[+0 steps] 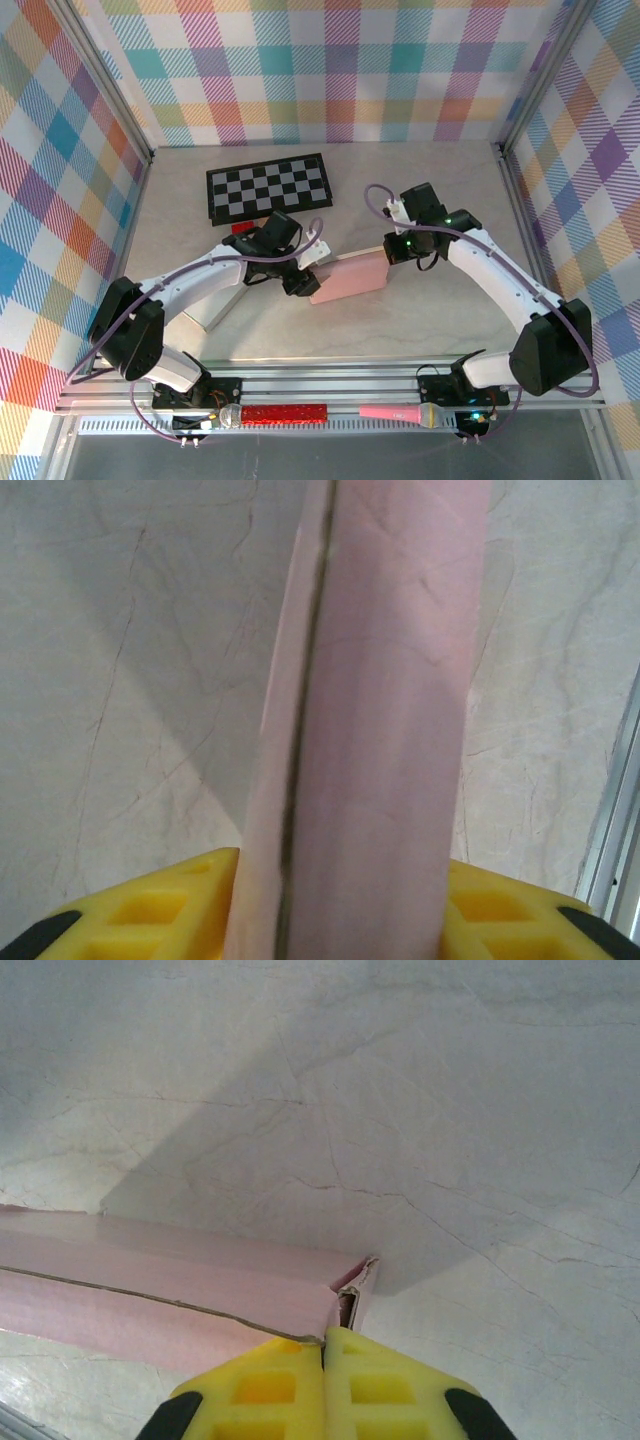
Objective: Fold the paper box
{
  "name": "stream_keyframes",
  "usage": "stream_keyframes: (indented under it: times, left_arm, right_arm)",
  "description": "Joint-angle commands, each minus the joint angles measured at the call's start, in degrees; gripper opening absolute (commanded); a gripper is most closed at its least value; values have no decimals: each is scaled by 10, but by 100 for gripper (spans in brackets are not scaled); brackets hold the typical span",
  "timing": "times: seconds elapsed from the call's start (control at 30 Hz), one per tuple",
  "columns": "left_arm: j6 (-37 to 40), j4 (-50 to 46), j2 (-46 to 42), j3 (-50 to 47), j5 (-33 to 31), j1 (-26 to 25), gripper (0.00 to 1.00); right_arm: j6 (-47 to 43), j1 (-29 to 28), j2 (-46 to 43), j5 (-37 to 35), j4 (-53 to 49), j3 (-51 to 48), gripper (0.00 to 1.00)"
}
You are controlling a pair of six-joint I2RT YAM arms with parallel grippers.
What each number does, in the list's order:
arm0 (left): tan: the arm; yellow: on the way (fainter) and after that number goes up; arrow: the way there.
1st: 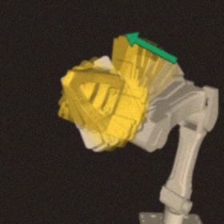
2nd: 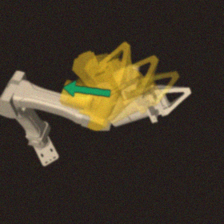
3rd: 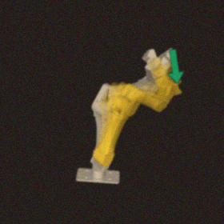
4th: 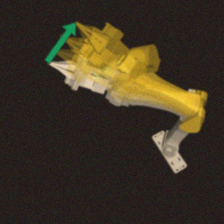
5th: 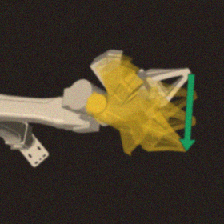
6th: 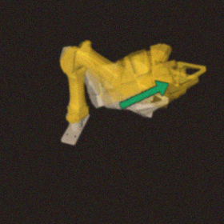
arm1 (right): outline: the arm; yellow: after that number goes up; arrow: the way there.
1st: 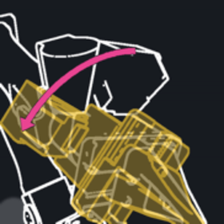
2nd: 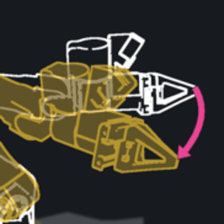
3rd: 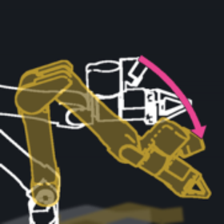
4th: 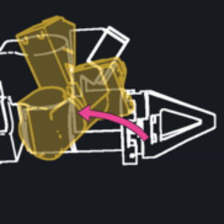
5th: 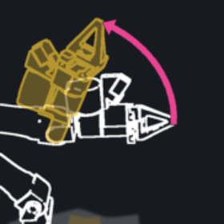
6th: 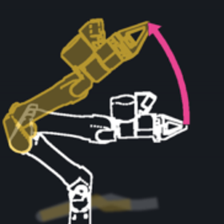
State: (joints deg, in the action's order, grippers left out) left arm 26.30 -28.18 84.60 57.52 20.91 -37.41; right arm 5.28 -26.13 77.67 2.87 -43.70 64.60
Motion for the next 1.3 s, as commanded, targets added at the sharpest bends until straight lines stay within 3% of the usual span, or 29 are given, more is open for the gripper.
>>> stream_keyframes:
  times: [0.0, 0.47, 0.6, 0.9, 1.27]
  left_arm:
    - [-36, 13, -40, -21, -14, 3, 43]
    - [-119, 44, -122, -53, -40, 4, 51]
    - [-161, 37, -146, -39, -79, 4, 51]
    - [-282, -114, -154, 53, -112, 8, 44]
    - [-285, -251, -92, 133, -77, 9, 33]
  right_arm:
    - [22, -17, -1, -20, -5, -11, 0]
    - [56, -53, -15, -47, 2, -24, 0]
    - [67, -63, -25, -59, 1, -28, 0]
    - [87, -78, -46, -72, 1, -31, 0]
    - [101, -95, -52, -84, 5, -37, 0]
